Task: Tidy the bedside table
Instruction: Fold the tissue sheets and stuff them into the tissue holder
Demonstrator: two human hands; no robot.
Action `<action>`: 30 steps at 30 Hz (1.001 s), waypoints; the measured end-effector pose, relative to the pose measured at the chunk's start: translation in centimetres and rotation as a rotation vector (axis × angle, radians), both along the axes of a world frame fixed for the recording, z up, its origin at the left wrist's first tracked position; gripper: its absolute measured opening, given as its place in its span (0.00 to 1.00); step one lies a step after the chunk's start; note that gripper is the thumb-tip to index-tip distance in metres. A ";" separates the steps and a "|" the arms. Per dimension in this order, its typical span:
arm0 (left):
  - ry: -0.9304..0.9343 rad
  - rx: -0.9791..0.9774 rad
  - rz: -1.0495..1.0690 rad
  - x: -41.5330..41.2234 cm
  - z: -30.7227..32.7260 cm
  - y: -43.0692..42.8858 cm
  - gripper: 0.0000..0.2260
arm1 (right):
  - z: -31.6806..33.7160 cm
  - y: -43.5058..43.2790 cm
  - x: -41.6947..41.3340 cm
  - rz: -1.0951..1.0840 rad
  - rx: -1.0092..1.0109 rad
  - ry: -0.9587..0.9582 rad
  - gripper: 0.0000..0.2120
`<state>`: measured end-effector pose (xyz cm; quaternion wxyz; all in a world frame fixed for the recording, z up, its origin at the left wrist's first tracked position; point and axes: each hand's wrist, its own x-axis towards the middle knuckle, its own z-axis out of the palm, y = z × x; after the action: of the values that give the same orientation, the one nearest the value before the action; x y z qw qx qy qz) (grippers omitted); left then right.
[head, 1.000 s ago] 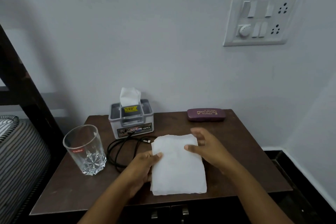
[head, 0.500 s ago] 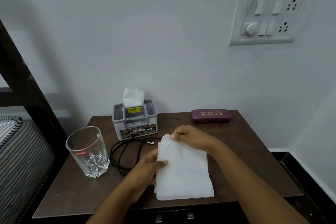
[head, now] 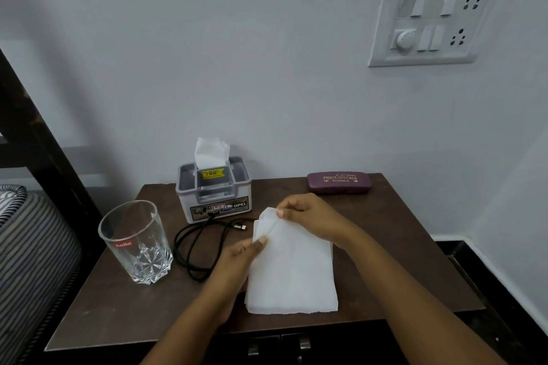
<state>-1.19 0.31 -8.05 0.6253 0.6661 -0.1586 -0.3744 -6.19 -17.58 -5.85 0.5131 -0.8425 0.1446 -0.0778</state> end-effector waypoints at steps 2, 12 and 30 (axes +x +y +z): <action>0.027 0.007 0.047 0.3 -0.1 -0.2 0.14 | -0.3 0.0 0.0 0.013 -0.013 -0.012 0.04; 0.071 -0.011 0.067 1.0 0.1 -0.7 0.14 | -1.4 0.5 0.1 0.013 -0.406 -0.035 0.09; 0.034 0.038 0.080 0.9 -0.1 -0.8 0.09 | -1.1 -0.6 -1.1 0.078 -0.217 -0.056 0.02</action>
<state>-0.31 -0.49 -8.12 0.6296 0.6772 -0.1142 -0.3632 -7.24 -18.14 -6.92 0.4251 -0.8957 0.0880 -0.0964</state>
